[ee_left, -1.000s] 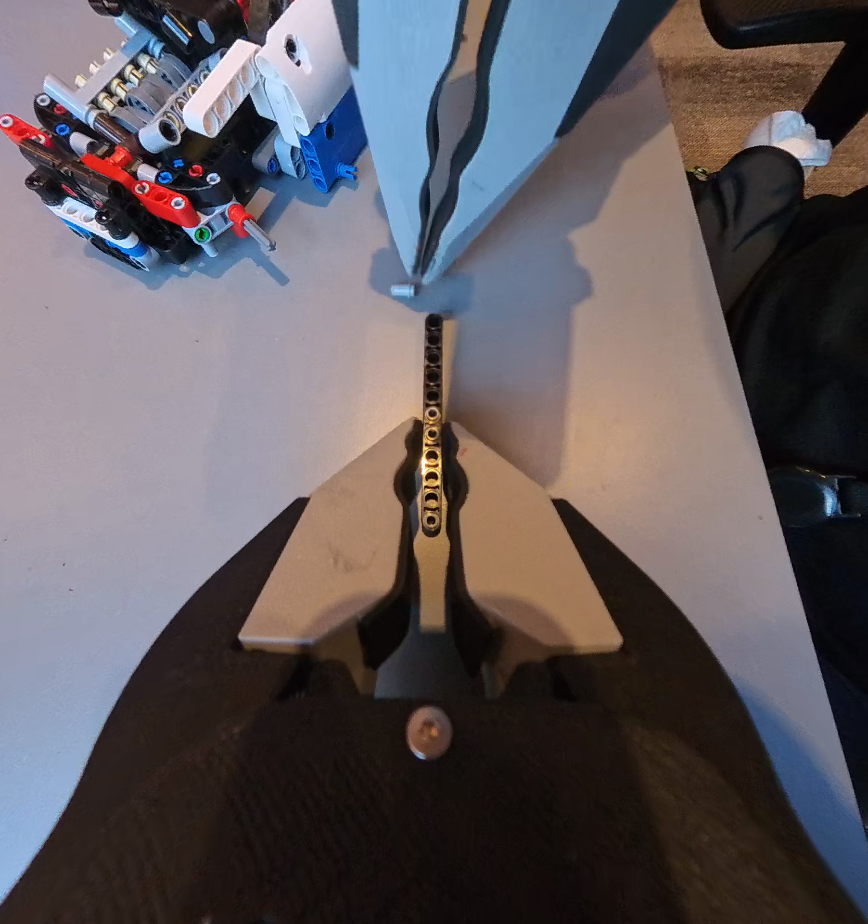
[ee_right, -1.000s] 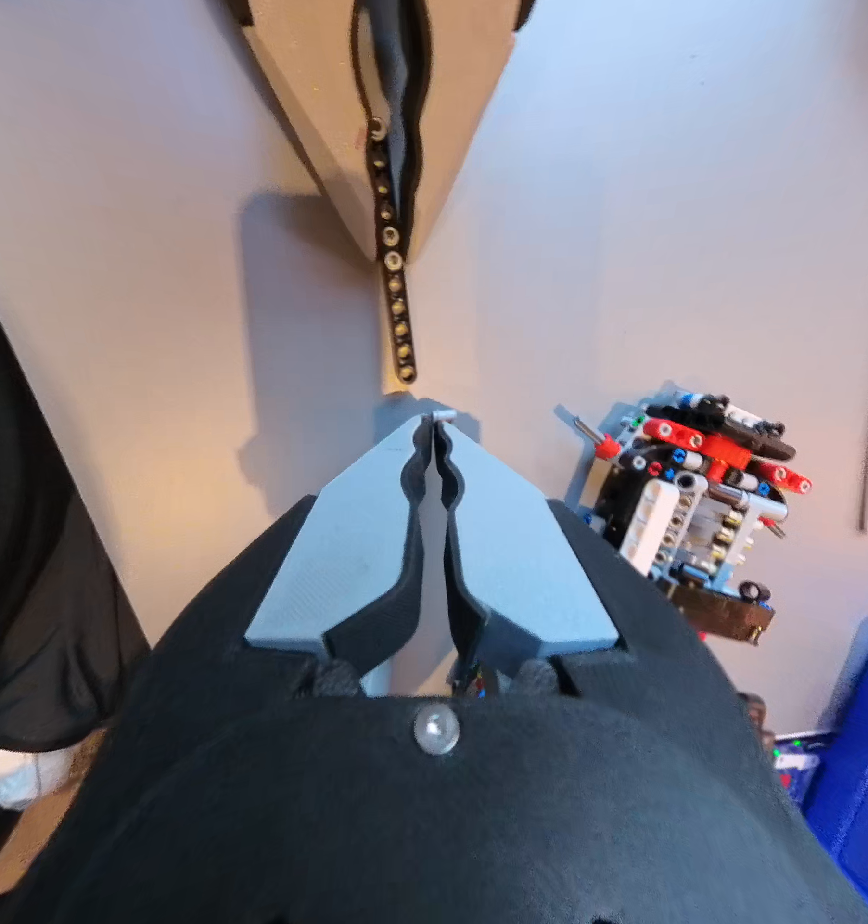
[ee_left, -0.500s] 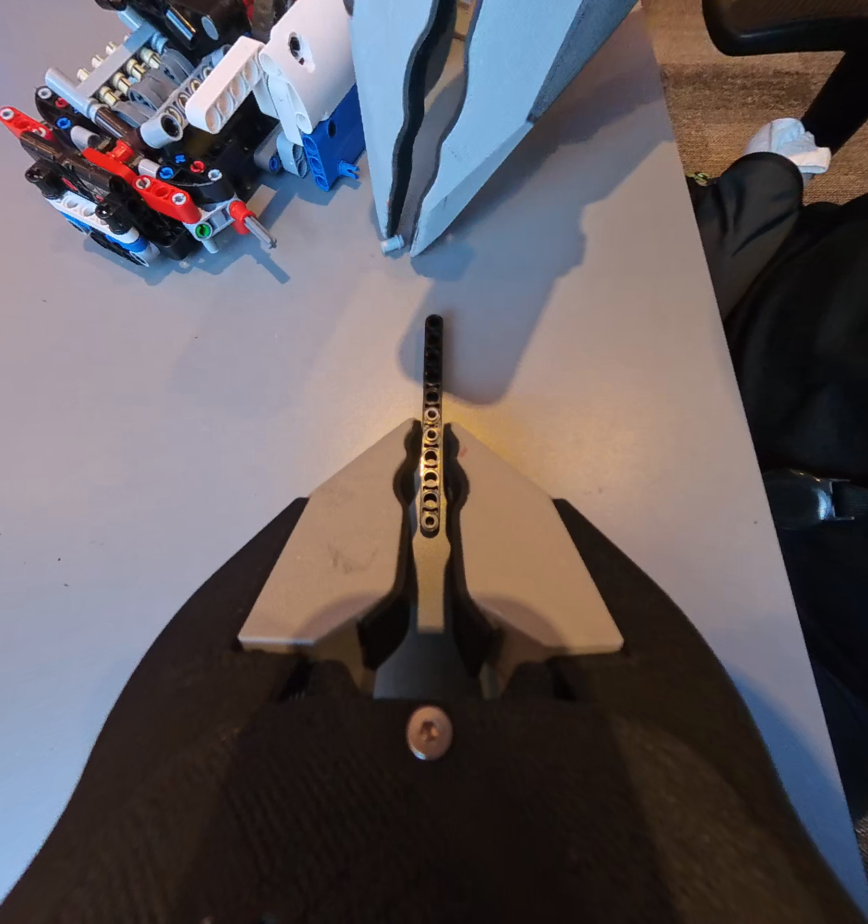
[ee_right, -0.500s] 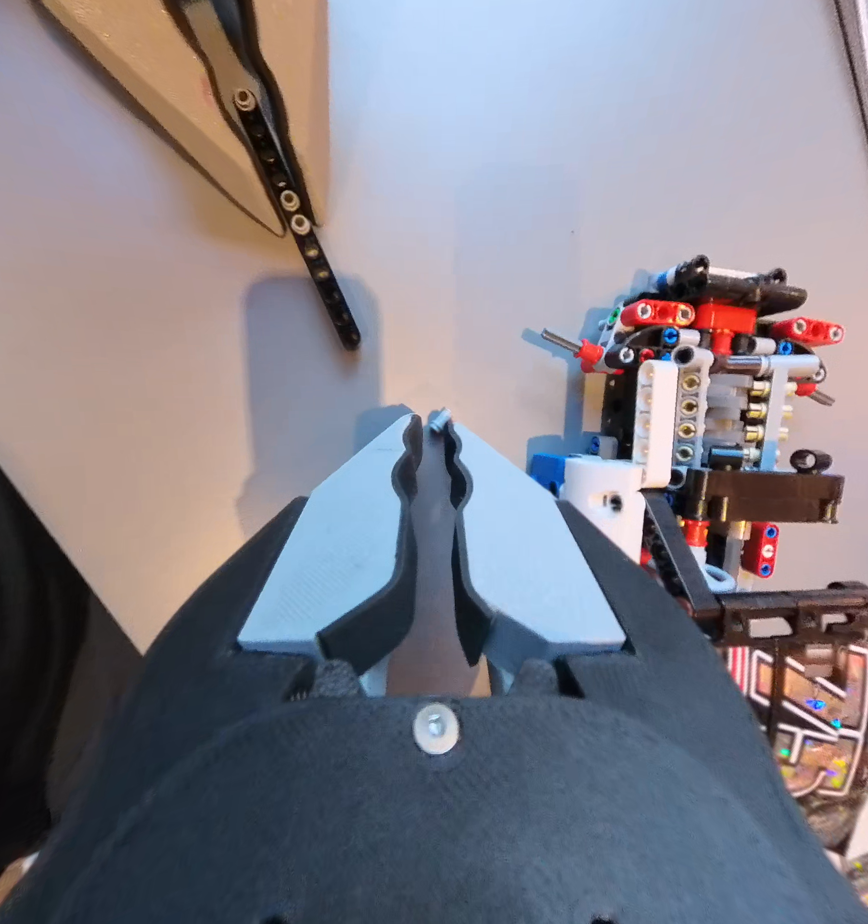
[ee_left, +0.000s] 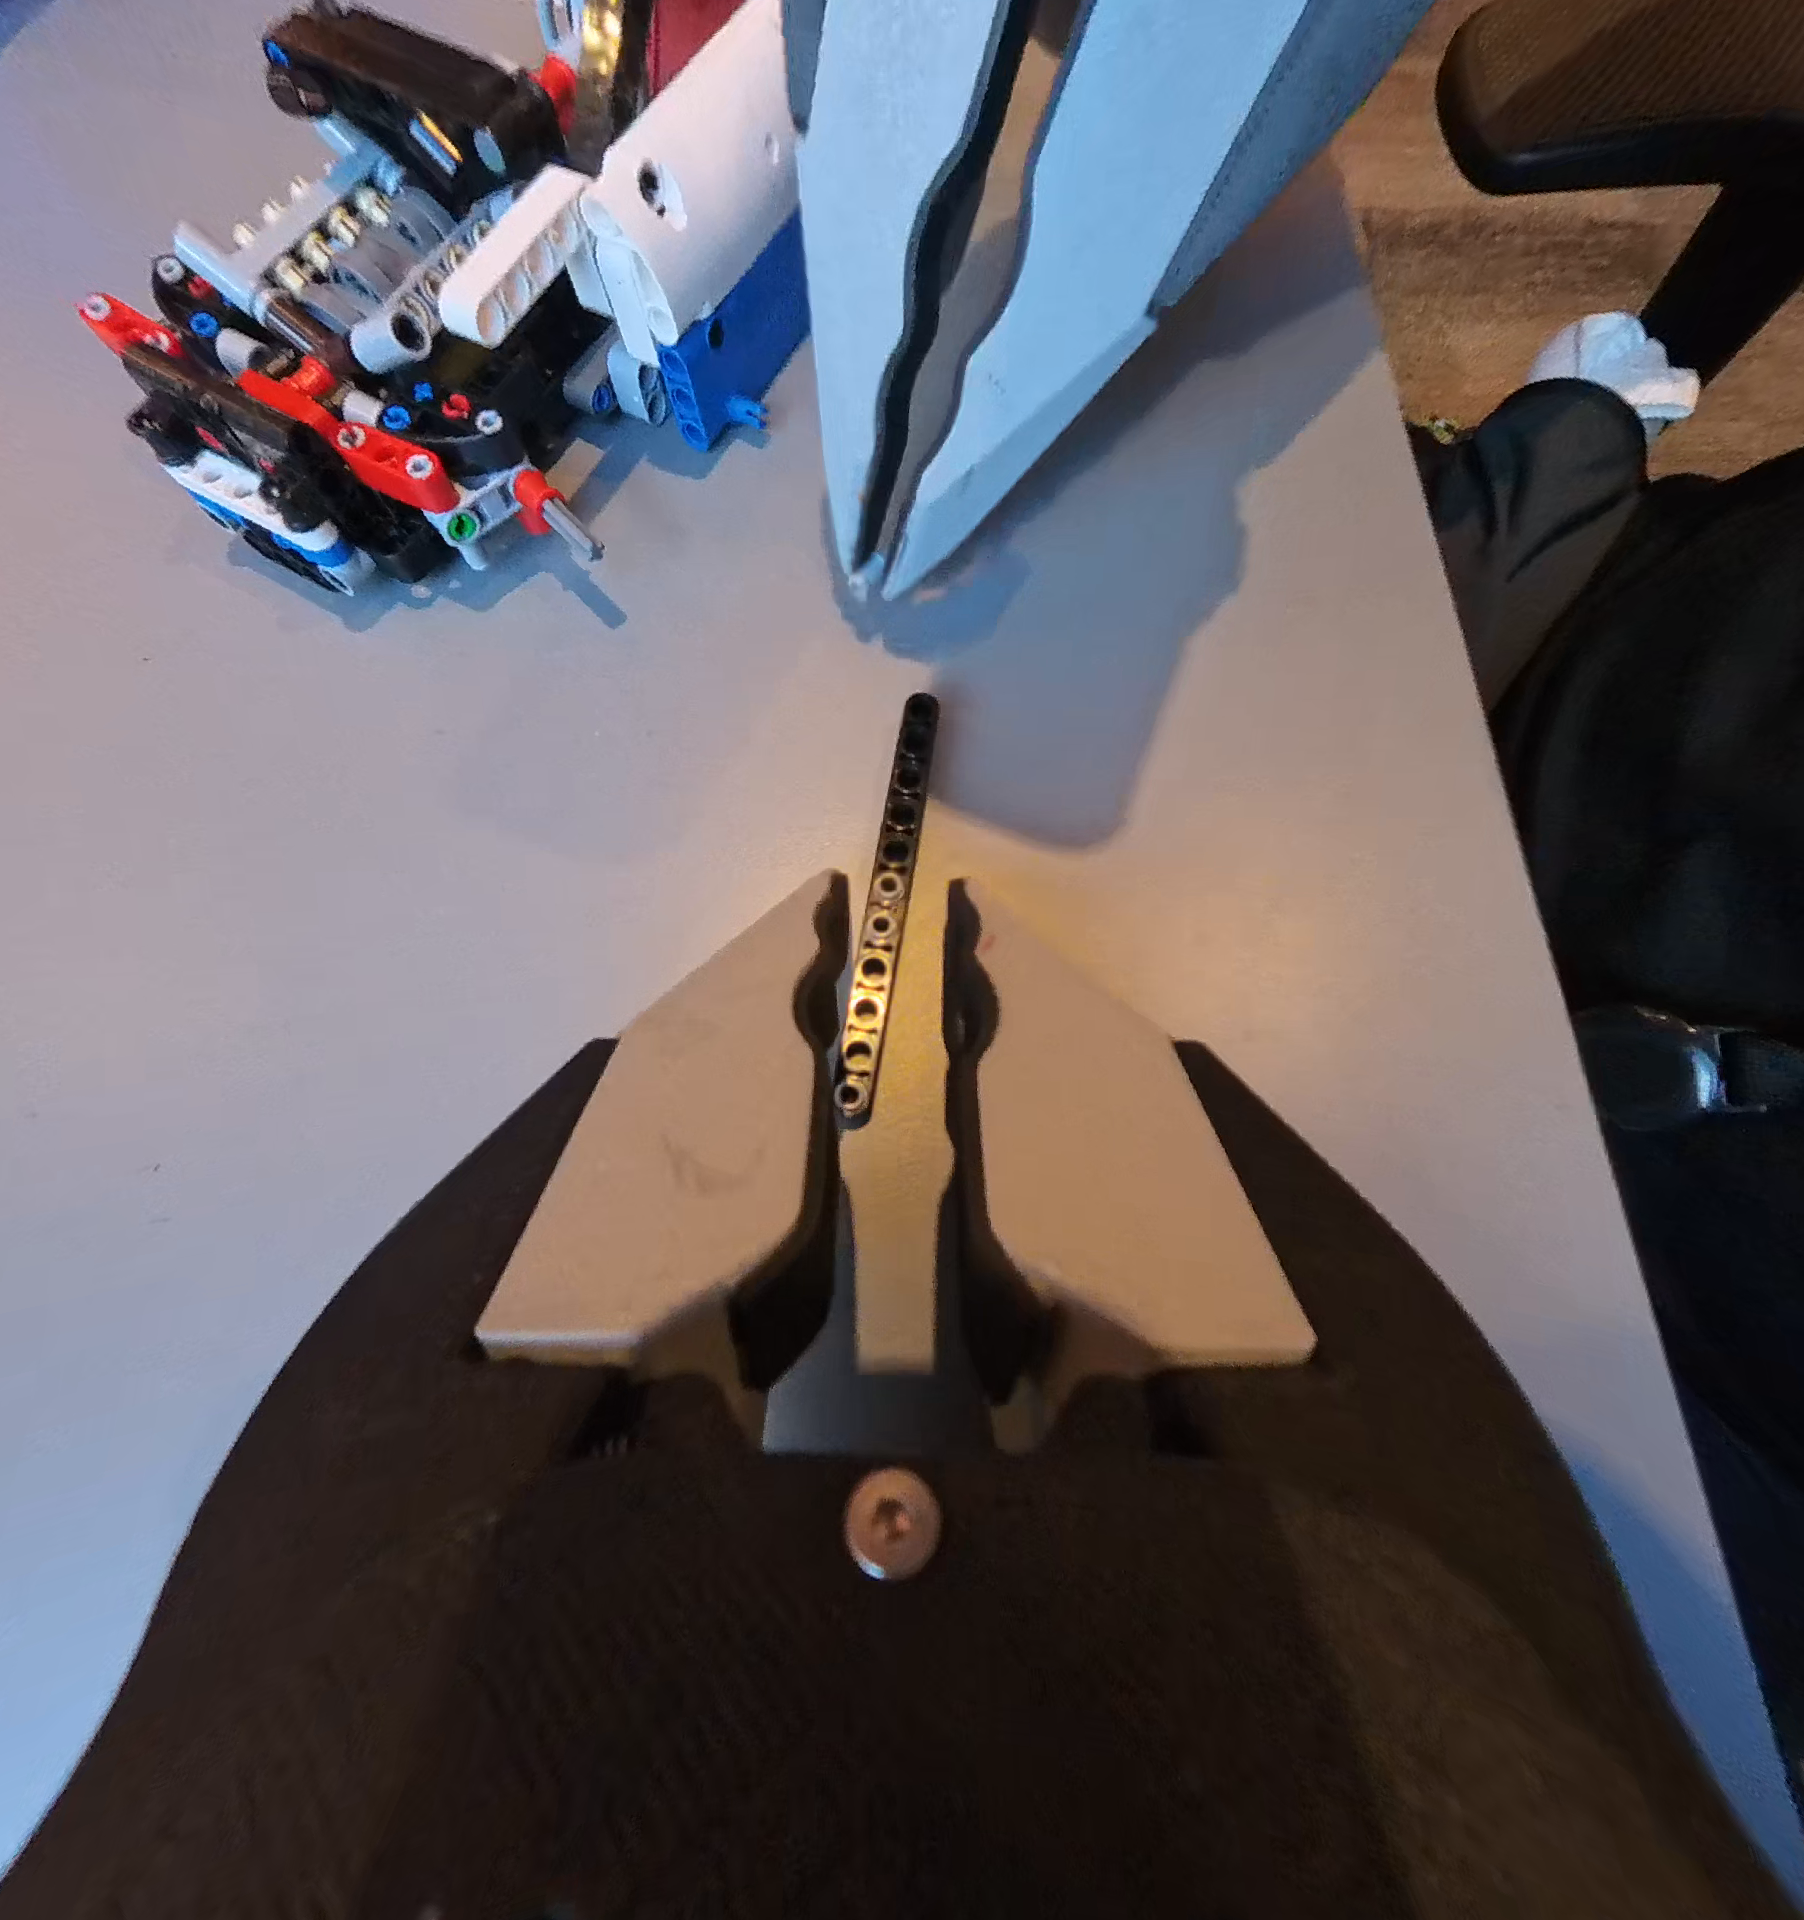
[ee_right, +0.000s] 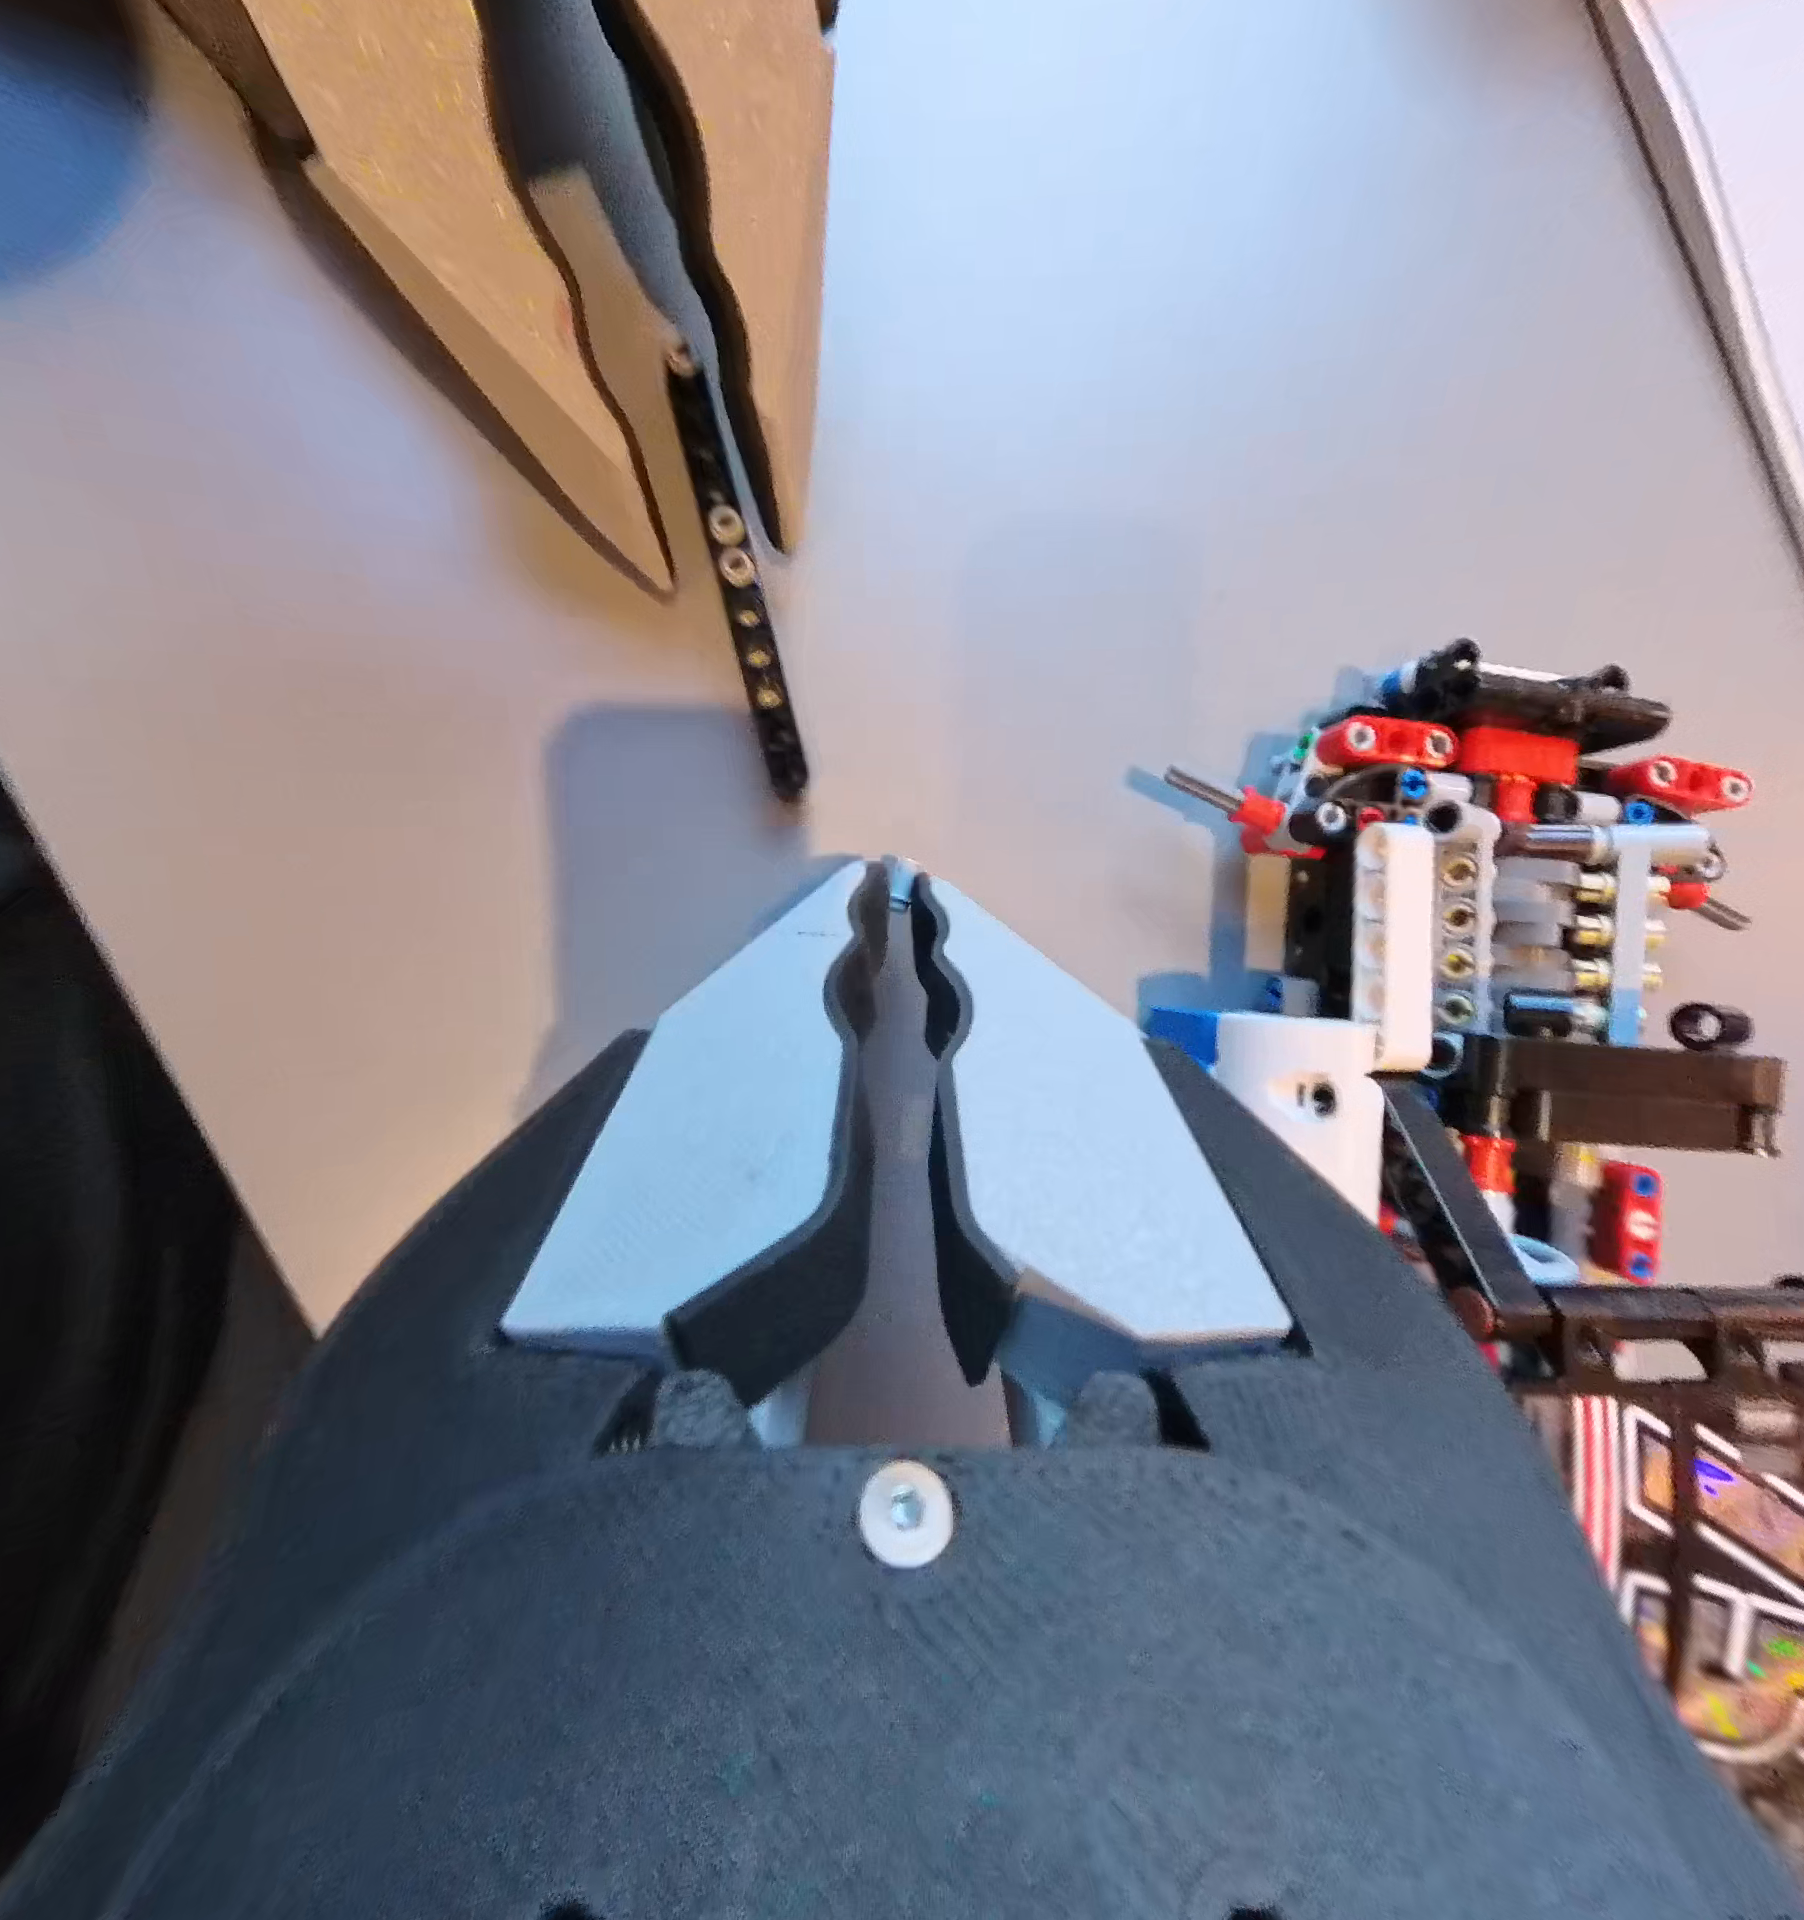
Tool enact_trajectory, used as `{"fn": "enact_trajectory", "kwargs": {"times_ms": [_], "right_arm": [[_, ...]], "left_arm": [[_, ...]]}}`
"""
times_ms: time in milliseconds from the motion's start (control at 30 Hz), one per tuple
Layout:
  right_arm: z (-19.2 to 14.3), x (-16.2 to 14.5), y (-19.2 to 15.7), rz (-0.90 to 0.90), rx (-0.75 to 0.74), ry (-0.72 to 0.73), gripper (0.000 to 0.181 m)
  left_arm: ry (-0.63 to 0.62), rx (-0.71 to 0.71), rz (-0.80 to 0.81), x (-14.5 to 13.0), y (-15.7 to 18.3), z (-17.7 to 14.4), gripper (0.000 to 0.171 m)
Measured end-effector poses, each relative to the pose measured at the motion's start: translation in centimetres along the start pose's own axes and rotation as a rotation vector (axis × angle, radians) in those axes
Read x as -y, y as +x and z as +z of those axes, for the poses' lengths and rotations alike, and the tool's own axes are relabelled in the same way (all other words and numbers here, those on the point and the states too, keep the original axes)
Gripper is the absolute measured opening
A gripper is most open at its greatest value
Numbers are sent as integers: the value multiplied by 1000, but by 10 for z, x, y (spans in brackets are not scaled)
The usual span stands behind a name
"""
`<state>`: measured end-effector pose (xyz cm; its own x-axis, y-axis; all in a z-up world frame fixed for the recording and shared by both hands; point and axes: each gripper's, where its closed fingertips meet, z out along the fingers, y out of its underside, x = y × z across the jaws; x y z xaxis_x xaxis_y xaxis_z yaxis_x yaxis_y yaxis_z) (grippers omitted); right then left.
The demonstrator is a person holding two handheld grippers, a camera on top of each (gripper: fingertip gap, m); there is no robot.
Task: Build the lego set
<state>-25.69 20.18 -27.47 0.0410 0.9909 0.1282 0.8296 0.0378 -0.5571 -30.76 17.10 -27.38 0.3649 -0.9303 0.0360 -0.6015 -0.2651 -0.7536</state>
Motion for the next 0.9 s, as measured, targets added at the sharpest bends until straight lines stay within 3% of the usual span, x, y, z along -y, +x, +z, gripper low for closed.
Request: {"fn": "enact_trajectory", "kwargs": {"times_ms": [233, 467, 900], "right_arm": [[-8, 34, -26, 151, 257, 152, 2], [-10, 55, -43, 187, 401, 199, 2], [-12, 59, -43, 333, 530, 226, 2]], "left_arm": [[84, 67, 134, 18, 5, -3, 15], [138, 89, 242, 29, 15, -6, 11], [144, 182, 366, 32, 14, -9, 1]]}}
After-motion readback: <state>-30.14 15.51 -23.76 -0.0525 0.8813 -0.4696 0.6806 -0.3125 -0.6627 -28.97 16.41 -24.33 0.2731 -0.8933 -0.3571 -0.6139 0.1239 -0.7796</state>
